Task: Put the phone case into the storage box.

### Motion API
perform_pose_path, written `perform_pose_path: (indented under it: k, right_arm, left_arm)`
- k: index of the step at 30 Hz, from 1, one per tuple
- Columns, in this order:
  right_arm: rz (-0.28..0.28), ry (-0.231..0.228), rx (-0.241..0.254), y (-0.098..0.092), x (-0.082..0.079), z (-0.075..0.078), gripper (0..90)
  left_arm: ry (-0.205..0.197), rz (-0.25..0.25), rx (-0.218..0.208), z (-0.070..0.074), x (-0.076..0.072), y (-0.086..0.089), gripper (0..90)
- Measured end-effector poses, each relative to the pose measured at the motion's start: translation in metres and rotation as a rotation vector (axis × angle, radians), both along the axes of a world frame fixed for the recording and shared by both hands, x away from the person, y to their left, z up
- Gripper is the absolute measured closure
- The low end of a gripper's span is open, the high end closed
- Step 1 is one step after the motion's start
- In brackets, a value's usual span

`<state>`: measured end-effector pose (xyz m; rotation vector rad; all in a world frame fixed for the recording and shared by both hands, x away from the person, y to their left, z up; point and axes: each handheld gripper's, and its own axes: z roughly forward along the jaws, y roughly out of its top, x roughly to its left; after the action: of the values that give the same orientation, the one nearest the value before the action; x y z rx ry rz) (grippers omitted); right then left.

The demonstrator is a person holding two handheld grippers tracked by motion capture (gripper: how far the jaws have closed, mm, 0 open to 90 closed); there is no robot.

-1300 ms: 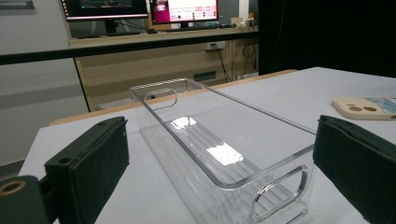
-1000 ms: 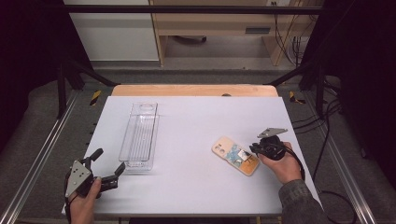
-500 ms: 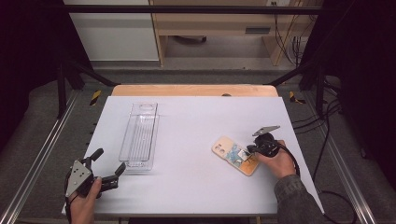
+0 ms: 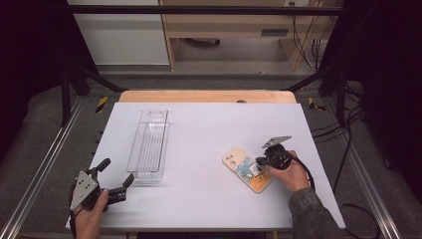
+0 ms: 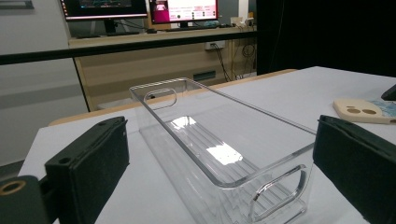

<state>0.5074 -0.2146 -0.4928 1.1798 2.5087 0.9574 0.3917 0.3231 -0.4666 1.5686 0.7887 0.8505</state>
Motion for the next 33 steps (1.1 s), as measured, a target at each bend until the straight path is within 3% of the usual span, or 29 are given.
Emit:
perform_pose_path:
  k: [11, 14, 29, 31, 33]
  right_arm:
    - [0.061, -0.003, 0.02, 0.034, -0.001, -0.001, 90.0]
    - [0.104, -0.015, 0.028, 0.049, -0.002, -0.001, 90.0]
    - [0.146, -0.006, 0.045, 0.065, -0.017, 0.004, 90.0]
    - [0.139, 0.0, 0.049, 0.064, -0.017, 0.004, 90.0]
    - [0.102, -0.029, 0.044, 0.061, -0.02, 0.006, 85.5]
  left_arm:
    - [0.001, 0.005, -0.002, 0.0, 0.0, 0.001, 3.4]
    - [0.001, 0.004, 0.0, 0.0, 0.0, 0.001, 3.4]
    - [-0.001, 0.005, -0.005, 0.001, -0.001, 0.001, 3.4]
    - [-0.001, 0.004, -0.002, 0.001, -0.001, 0.001, 3.4]
    - [-0.001, 0.002, 0.0, 0.001, -0.001, 0.001, 3.4]
